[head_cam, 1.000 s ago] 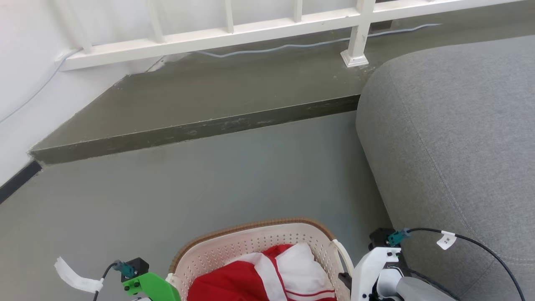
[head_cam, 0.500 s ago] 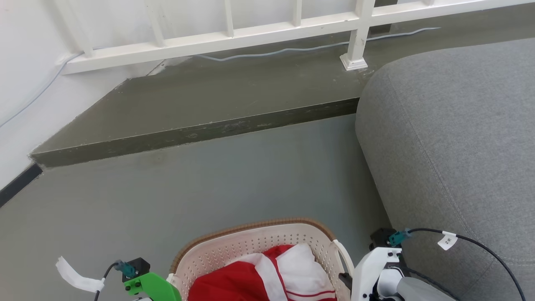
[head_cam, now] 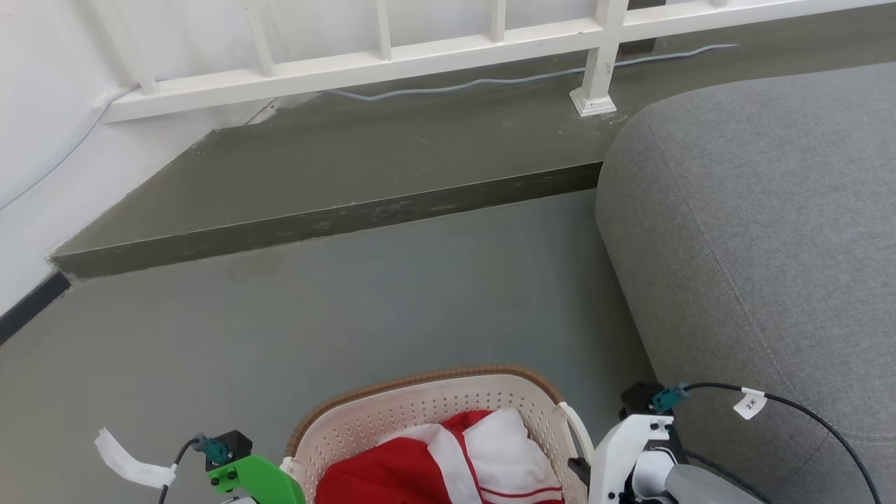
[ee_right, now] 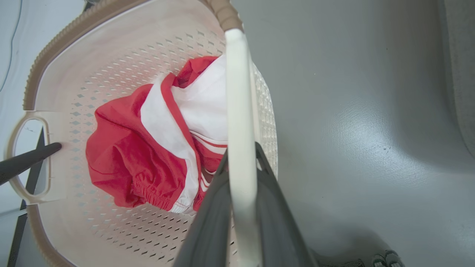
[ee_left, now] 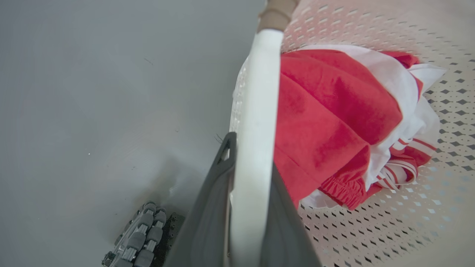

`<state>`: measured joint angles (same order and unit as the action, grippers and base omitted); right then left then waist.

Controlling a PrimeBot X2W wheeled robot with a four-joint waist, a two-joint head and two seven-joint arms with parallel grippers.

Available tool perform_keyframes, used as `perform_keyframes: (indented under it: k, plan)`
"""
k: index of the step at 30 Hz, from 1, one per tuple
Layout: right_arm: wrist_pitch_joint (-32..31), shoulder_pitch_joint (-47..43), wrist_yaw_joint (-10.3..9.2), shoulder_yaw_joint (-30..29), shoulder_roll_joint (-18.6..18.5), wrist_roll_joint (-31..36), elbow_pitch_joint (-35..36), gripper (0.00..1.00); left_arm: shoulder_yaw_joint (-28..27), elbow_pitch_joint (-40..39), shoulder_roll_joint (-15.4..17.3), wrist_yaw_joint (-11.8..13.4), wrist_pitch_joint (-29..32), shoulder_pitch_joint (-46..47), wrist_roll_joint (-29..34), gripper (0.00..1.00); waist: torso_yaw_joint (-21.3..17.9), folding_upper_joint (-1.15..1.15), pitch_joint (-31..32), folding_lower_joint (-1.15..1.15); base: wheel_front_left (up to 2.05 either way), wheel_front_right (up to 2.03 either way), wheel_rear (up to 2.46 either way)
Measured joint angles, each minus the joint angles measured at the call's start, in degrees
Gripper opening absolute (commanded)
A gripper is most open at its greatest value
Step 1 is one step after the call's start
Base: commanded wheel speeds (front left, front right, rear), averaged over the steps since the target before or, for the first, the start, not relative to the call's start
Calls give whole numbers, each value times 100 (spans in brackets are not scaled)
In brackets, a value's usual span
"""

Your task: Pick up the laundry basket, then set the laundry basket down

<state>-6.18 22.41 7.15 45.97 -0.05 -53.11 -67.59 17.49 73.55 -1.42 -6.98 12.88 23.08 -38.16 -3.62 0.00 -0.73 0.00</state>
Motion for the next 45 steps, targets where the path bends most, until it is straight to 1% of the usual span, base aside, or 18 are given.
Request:
perform_keyframes:
  k: [10, 17, 27, 33, 34, 38, 45]
  plan:
    - [43, 204, -9, 30, -11, 1, -2, 0, 87, -129, 9, 63, -77, 45, -40, 0, -15, 0, -197, 0, 0, 0, 0]
    - [168, 528, -21, 27, -38, 1, 21, 0, 138, -233, 20, 122, -187, 339, -38, 0, -33, 0, -508, 0, 0, 0, 0]
    - [445, 1044, -100, 13, -71, 13, 108, 0, 172, -377, 40, 202, -346, 837, 34, 0, -49, 0, -1149, 0, 0, 0, 0]
    - [595, 1301, -135, 4, -81, 21, 123, 0, 210, -420, 60, 203, -439, 1107, 109, 0, -50, 0, -1579, 0, 0, 0, 0]
    - [622, 1354, -175, 4, -80, 22, 127, 0, 211, -434, 66, 203, -444, 1161, 112, 0, -48, 0, -1651, 0, 0, 0, 0]
    - [726, 1569, -222, -41, -83, 23, 136, 0, 216, -499, 86, 214, -495, 1381, 114, 0, -40, 0, -1946, 0, 0, 0, 0]
    - [844, 1948, -272, -62, -89, 76, 140, 0, 231, -578, 138, 222, -593, 1749, 133, 0, -20, 0, -2389, 0, 0, 0, 0]
